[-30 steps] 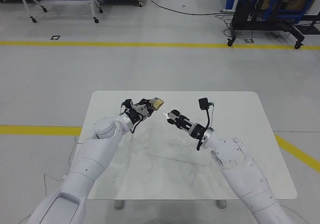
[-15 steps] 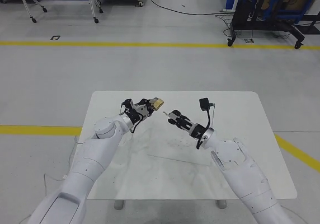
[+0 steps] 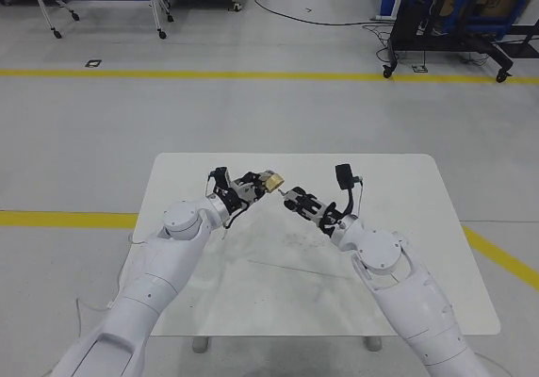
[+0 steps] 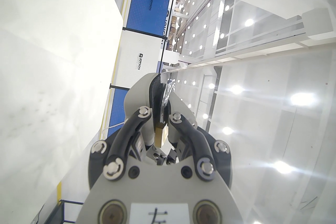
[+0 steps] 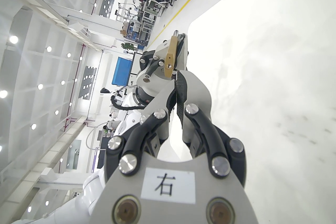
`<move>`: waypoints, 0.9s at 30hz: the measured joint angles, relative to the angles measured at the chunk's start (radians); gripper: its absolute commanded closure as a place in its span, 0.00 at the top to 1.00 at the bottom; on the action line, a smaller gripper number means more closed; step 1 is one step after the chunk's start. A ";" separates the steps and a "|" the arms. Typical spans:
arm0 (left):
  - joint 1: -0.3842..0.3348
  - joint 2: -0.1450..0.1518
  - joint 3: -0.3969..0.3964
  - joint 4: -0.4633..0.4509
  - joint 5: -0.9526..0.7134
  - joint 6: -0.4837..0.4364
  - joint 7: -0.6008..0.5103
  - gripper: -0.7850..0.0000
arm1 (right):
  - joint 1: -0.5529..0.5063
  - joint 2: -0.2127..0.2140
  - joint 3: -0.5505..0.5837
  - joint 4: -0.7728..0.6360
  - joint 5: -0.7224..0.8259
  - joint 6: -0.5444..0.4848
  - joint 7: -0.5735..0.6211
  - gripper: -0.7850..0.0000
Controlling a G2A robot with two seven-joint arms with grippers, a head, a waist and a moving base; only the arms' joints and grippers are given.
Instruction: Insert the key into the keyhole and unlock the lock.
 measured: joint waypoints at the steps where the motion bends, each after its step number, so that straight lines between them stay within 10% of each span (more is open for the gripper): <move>1: 0.001 0.000 0.000 -0.001 0.008 -0.002 0.000 0.00 | 0.001 -0.001 0.000 0.001 0.003 0.004 -0.005 0.00; 27: 0.002 -0.007 -0.009 0.002 0.043 0.009 -0.015 0.00 | 0.028 -0.009 0.003 0.029 0.104 0.077 -0.002 0.00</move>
